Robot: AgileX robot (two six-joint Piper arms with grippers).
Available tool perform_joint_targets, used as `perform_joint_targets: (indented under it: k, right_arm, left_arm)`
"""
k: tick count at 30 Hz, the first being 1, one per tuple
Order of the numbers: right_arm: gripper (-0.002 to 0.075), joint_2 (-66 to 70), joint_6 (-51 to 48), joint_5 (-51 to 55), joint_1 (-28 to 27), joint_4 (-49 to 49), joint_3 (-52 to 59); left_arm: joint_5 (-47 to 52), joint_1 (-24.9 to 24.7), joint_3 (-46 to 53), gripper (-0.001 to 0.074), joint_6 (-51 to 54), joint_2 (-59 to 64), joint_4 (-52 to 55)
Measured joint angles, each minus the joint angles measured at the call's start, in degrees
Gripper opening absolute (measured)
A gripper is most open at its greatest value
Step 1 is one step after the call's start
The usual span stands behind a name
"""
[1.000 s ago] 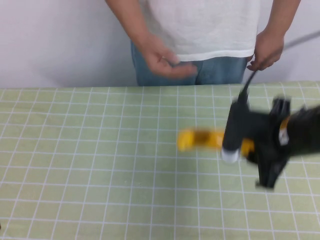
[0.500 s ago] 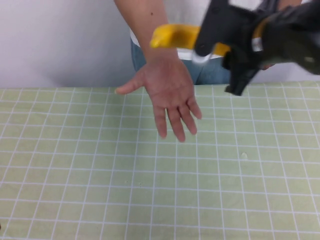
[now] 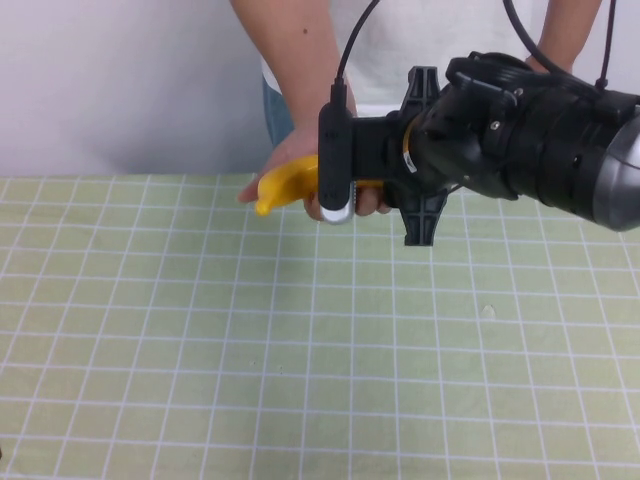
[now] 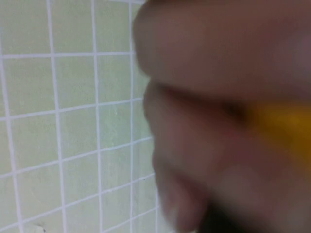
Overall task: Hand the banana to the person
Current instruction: Hand the grabbed banana to the person
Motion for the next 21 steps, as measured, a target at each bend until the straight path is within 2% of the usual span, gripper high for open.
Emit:
perform_joint_targets:
  k: [7,8,13,14,17,21]
  right_arm:
    - [0.0267,0.16,2.51,-0.43,0.00,-0.78,0.00]
    - [0.0286,0.25,3.40,-0.52,0.00,-0.78,0.00]
    - [0.0505,0.60,7.23,-0.74,0.00,-0.78,0.00]
    - [0.0530,0.69,7.72,-0.74,0.00,-0.78,0.00]
    - [0.0573,0.69,9.68,-0.74,0.00,-0.78,0.00]
    - [0.0586,0.45,11.77,-0.74,0.00,-0.78,0.00]
  left_arm:
    - [0.00,0.00,0.00,-0.0004,0.00,0.00,0.00]
    - [0.00,0.00,0.00,-0.0004,0.00,0.00,0.00]
    - [0.00,0.00,0.00,-0.0004,0.00,0.00,0.00]
    - [0.00,0.00,0.00,-0.0004,0.00,0.00,0.00]
    - [0.00,0.00,0.00,-0.0004,0.00,0.00,0.00]
    - [0.00,0.00,0.00,-0.0004,0.00,0.00,0.00]
